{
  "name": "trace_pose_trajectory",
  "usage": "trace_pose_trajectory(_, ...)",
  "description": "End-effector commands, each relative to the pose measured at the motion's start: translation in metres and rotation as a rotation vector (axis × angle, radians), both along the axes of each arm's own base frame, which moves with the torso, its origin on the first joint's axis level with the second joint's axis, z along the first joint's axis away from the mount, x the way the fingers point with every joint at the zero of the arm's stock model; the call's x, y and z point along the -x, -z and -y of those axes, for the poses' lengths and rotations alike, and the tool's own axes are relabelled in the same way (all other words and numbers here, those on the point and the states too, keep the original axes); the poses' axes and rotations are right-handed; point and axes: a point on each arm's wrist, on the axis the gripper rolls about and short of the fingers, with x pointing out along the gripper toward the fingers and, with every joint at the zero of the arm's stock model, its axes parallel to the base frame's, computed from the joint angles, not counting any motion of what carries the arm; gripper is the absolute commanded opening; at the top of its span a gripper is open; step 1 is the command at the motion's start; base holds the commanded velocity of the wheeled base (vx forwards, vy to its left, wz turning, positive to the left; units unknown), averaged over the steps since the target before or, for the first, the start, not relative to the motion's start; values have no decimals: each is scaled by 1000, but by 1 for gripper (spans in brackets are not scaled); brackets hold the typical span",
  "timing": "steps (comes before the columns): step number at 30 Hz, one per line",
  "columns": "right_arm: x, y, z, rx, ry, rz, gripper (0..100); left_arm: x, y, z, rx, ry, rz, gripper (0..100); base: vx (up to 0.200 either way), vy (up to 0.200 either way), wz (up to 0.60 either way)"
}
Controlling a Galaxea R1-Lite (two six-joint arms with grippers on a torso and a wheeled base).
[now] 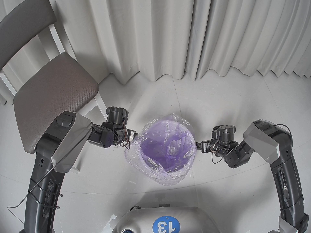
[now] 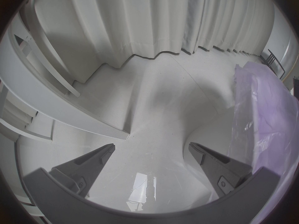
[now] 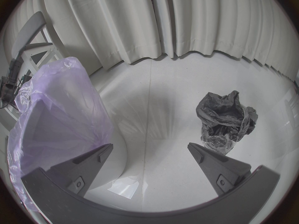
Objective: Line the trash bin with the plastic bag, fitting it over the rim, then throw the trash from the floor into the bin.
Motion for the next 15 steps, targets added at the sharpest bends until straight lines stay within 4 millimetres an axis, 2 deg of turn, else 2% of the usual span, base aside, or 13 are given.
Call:
trace_pose_trajectory(1,1,-18,7,0,23,19,100,-1,-20,-13,30,-34,28,100,0,0,0)
trace_pose_trajectory(5,10,-39,17,2,41,30,100,8,-54,-24,74,-59,69,100,0,0,0)
trace_pose_trajectory(6,10,-40,17,2,43,30,100,8,-55,-24,76,-60,70,100,0,0,0)
trace_pose_trajectory(7,14,-48,21,10,66,37,100,16,-73,-25,100,-65,91,100,0,0,0)
trace_pose_trajectory(11,25,-63,28,13,95,59,100,40,-108,-26,131,-47,127,100,0,0,0)
trace_pose_trajectory(13,30,-67,29,10,96,74,100,58,-117,-21,140,-14,125,100,0,0,0)
trace_pose_trajectory(14,31,-67,29,10,96,74,100,58,-117,-21,140,-14,125,100,0,0,0)
trace_pose_trajectory(15,34,-68,30,8,98,84,100,72,-121,-19,147,11,125,100,0,0,0)
